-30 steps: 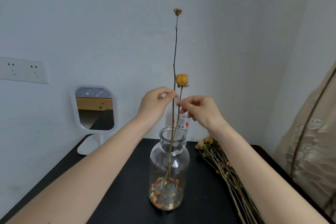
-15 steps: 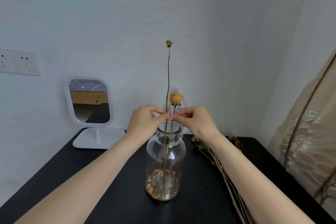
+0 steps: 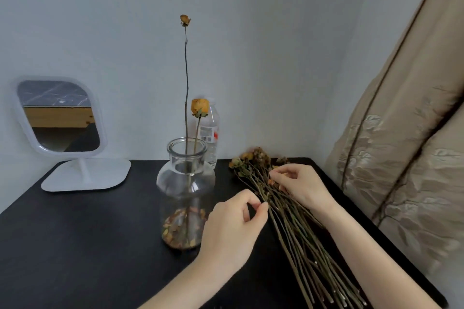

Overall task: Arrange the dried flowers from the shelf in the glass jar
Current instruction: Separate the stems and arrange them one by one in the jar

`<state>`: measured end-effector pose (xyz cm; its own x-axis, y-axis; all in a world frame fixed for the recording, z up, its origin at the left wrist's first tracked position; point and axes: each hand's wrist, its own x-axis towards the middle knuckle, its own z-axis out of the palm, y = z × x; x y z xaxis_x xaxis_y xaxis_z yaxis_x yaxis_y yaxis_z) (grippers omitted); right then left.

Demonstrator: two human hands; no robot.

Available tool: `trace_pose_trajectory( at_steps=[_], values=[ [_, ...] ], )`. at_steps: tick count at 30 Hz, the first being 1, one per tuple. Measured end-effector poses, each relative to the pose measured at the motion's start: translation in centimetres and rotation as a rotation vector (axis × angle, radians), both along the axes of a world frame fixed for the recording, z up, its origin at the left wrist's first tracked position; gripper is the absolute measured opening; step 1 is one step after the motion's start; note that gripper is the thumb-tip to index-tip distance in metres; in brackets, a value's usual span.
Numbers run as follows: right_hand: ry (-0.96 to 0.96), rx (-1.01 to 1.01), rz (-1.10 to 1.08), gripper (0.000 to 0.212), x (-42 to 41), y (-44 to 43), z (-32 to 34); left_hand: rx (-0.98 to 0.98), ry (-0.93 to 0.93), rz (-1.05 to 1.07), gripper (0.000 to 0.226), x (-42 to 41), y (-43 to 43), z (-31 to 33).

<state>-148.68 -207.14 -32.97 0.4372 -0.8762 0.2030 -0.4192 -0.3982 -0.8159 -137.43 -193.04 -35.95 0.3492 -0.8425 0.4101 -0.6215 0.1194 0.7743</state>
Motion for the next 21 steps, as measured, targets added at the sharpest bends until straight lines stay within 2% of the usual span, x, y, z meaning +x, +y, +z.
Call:
trace_pose_trajectory(
  at_steps=[5, 8, 15, 21],
  values=[
    [0.193, 0.050, -0.158, 0.011, -5.2, -2.4, -3.9, 0.289, 0.078, 0.028, 0.014, -2.2, -5.4, -3.6],
    [0.293, 0.031, -0.183, 0.013, -6.5, -3.4, -4.9, 0.405, 0.019, 0.103, 0.017, -2.8, -8.0, -4.7],
    [0.407, -0.020, -0.190, 0.017, -6.0, -5.4, -5.8, 0.418, 0.024, 0.144, 0.021, -3.7, -11.4, -4.1],
    [0.399, -0.051, -0.148, 0.015, -4.7, -6.0, -6.2, 0.480, -0.020, 0.227, 0.029, -3.6, -12.8, -4.1]
  ],
)
